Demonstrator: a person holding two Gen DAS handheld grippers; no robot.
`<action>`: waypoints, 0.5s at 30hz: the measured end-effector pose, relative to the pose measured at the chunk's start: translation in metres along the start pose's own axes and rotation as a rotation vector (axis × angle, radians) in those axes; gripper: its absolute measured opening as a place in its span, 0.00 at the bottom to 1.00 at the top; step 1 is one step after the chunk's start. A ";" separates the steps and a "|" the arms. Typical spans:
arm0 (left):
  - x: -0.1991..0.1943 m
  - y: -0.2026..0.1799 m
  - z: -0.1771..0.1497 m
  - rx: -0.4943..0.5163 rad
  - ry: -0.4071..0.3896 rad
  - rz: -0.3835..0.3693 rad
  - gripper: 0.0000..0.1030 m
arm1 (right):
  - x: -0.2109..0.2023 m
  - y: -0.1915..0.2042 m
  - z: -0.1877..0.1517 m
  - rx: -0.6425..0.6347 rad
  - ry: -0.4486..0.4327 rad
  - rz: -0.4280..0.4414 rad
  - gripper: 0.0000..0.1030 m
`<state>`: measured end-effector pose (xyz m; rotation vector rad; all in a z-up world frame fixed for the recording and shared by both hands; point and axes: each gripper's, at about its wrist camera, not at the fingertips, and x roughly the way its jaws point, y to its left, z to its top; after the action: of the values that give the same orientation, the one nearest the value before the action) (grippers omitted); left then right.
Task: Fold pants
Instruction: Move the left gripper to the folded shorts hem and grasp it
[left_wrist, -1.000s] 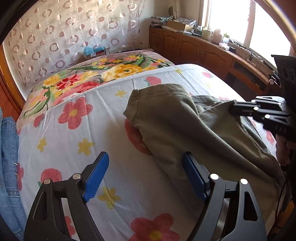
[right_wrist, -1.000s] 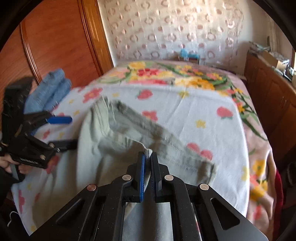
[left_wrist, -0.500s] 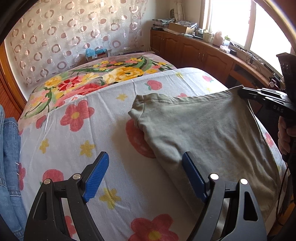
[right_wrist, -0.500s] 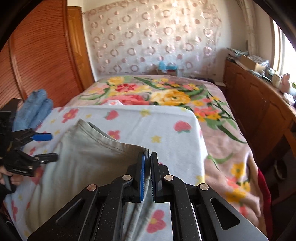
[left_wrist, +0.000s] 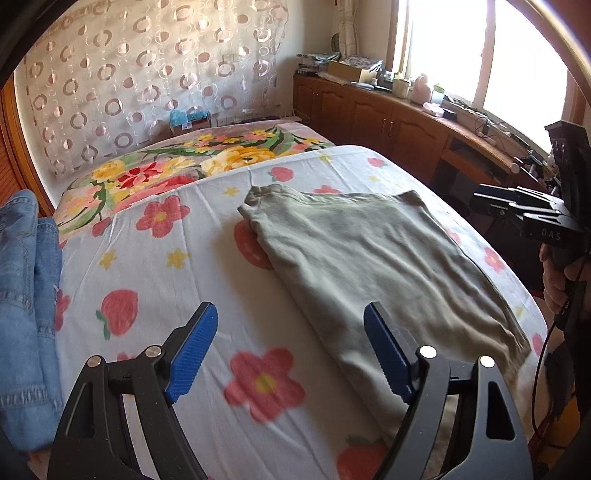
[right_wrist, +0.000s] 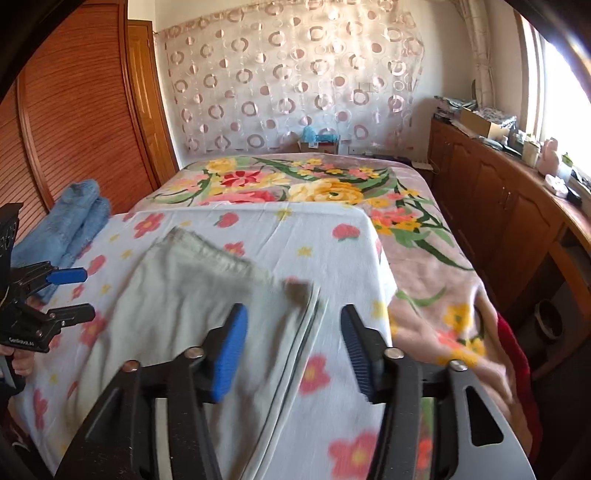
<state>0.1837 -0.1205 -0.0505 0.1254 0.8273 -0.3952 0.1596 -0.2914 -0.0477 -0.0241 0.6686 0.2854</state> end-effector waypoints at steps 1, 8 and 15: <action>-0.004 -0.002 -0.003 -0.001 -0.001 -0.002 0.80 | -0.007 0.002 -0.007 0.002 0.000 -0.001 0.56; -0.031 -0.015 -0.022 0.007 -0.029 -0.016 0.80 | -0.044 0.014 -0.040 0.019 0.005 0.011 0.56; -0.049 -0.025 -0.031 0.015 -0.046 -0.020 0.80 | -0.079 0.026 -0.050 0.016 -0.011 0.011 0.56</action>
<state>0.1223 -0.1212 -0.0346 0.1211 0.7806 -0.4220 0.0633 -0.2919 -0.0370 -0.0041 0.6605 0.2906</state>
